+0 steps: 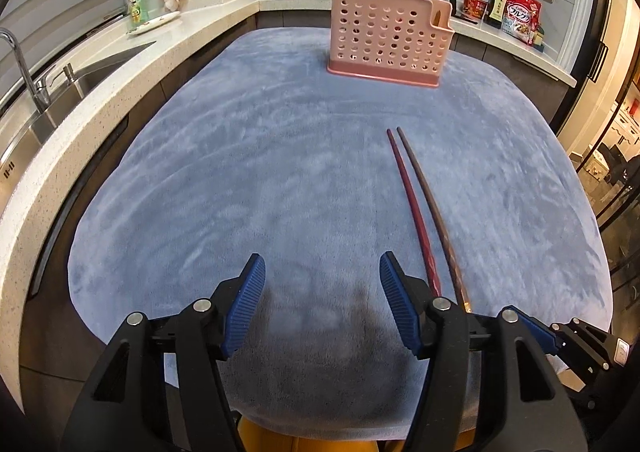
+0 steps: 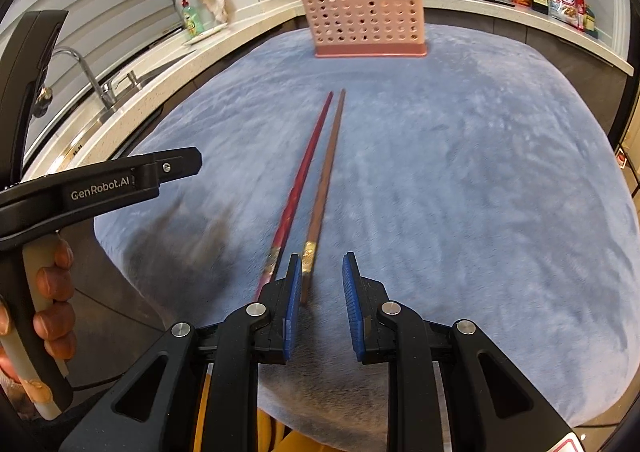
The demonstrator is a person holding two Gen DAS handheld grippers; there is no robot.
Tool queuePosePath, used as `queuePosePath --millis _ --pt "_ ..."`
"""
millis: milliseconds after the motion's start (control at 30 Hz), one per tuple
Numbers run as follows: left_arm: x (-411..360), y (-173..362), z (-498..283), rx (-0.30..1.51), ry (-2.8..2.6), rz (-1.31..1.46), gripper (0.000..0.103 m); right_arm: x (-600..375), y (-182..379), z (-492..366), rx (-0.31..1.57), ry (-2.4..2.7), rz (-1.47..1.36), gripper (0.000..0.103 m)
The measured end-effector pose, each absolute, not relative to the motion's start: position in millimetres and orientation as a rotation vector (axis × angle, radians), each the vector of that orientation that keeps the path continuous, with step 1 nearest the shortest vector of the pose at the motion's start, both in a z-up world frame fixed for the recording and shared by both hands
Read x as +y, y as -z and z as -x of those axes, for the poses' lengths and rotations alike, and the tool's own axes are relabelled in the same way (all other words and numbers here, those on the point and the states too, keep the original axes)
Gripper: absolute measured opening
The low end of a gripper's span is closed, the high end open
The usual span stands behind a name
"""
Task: Organize utensils
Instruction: 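Move both open tools down toward the last dark red and brown chopsticks, then grasp the dark red chopstick with the left tool while the right tool grasps the brown one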
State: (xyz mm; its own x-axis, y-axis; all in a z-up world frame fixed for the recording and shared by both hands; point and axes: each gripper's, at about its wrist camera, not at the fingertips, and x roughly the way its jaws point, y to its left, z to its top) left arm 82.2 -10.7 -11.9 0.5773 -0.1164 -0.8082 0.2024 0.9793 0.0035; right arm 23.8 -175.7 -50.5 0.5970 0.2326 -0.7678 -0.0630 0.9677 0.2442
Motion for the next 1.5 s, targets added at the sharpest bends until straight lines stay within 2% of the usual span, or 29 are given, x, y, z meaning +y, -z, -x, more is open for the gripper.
queuePosePath --millis 333,533,800,1167,1267,1400,1500 --pt "-8.6 22.0 -75.1 0.961 0.183 -0.109 0.062 -165.2 63.7 -29.3 0.942 -0.176 -0.187 0.021" --pt "-11.0 24.8 -72.8 0.968 0.195 -0.111 0.062 -172.4 65.1 -29.0 0.933 -0.15 -0.186 0.007" --pt "-26.5 28.1 -64.8 0.967 0.24 -0.129 0.072 -199.9 63.7 -19.3 0.915 -0.068 -0.219 0.007" --pt "-57.2 46.5 -54.7 1.015 0.313 -0.154 0.074 -223.3 66.0 -6.8 0.916 -0.024 -0.261 0.007" --pt "-61.2 54.8 -54.1 1.035 0.316 -0.16 0.072 -224.6 66.5 -5.2 0.917 -0.027 -0.263 0.007" --pt "-62.3 60.4 -51.9 1.03 0.304 -0.181 0.065 -224.9 67.2 -4.4 0.918 -0.028 -0.266 0.007" --pt "-61.5 59.7 -51.3 1.024 0.308 -0.182 0.053 -225.1 67.4 -4.1 0.918 -0.03 -0.27 0.007"
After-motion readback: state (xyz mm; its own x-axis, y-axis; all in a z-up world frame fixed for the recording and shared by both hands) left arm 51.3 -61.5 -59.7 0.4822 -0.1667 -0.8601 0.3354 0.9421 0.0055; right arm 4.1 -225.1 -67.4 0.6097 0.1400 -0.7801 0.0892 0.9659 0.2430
